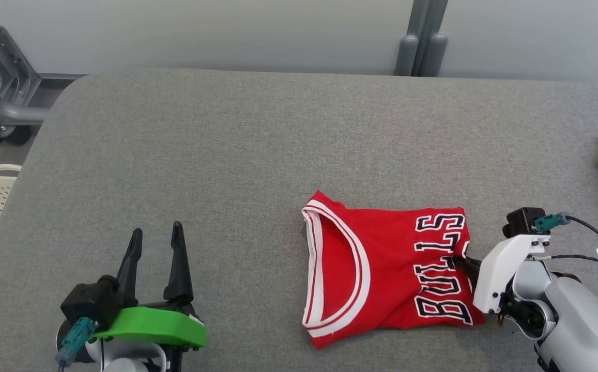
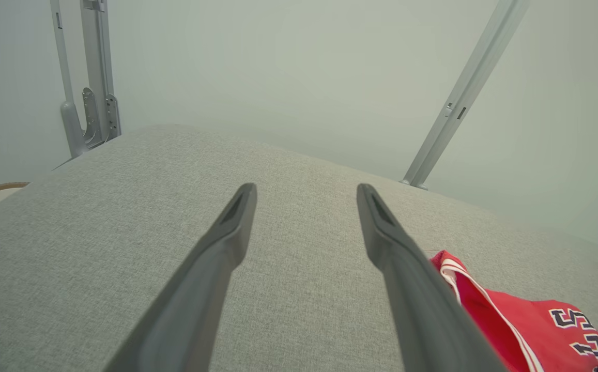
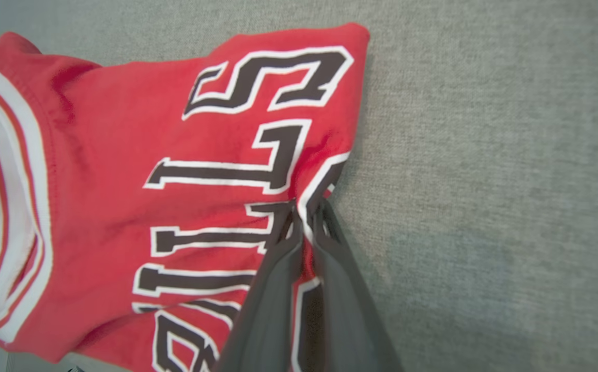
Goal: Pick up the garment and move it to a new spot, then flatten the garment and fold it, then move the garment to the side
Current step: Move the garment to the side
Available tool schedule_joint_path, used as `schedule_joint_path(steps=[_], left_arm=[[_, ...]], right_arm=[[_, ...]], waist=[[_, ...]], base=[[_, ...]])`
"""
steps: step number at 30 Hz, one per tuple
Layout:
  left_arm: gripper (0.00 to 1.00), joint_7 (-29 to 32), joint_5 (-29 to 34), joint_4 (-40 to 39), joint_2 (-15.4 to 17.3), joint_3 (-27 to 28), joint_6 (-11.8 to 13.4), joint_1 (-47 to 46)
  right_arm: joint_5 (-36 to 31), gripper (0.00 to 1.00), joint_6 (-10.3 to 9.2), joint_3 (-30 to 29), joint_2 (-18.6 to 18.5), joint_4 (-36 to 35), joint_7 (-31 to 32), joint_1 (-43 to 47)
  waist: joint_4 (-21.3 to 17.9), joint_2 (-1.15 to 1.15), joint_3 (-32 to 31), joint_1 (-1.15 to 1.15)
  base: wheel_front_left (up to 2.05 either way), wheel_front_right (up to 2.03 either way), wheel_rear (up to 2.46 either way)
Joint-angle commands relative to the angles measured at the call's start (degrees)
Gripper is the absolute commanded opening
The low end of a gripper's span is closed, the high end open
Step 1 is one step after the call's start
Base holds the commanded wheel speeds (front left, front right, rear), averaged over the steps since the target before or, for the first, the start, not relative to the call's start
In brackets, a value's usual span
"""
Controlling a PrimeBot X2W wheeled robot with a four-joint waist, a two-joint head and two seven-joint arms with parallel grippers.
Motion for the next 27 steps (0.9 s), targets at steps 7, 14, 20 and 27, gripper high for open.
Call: schedule_joint_path(steps=[7, 14, 20, 27], left_arm=[[1.0, -0.3, 0.8, 0.0, -0.1, -0.8, -0.6, -0.2], [1.0, -0.3, 1.0, -0.3, -0.5, -1.3, -0.7, -0.1], [1.0, -0.4, 1.2, -0.4, -0.9, -1.4, -0.9, -0.6], [1.0, -0.5, 2.2, 0.3, -1.0, -1.3, -1.1, -2.2]], right_arm=[[-0.7, 0.0, -0.02, 1.5, -2.4, 2.1, -5.4, -3.6], [-2.8, 0.0, -0.01, 2.1, -6.3, 2.6, -6.7, -7.7], [-3.8, 0.0, -0.01, 2.3, -8.1, 1.8, -5.9, -10.6], [-5.3, 0.0, -0.02, 2.3, -8.8, 0.4, -5.2, -14.1]], waist=[[-3.5, 0.0, -0.8, 0.0], [-10.9, 0.0, -1.0, 0.0], [-17.8, 0.0, -0.6, 0.0], [-26.4, 0.0, 1.0, 0.0]], base=[[0.0, 0.0, 0.0], [0.0, 0.0, 0.0], [0.0, 0.0, 0.0], [0.0, 0.0, 0.0]])
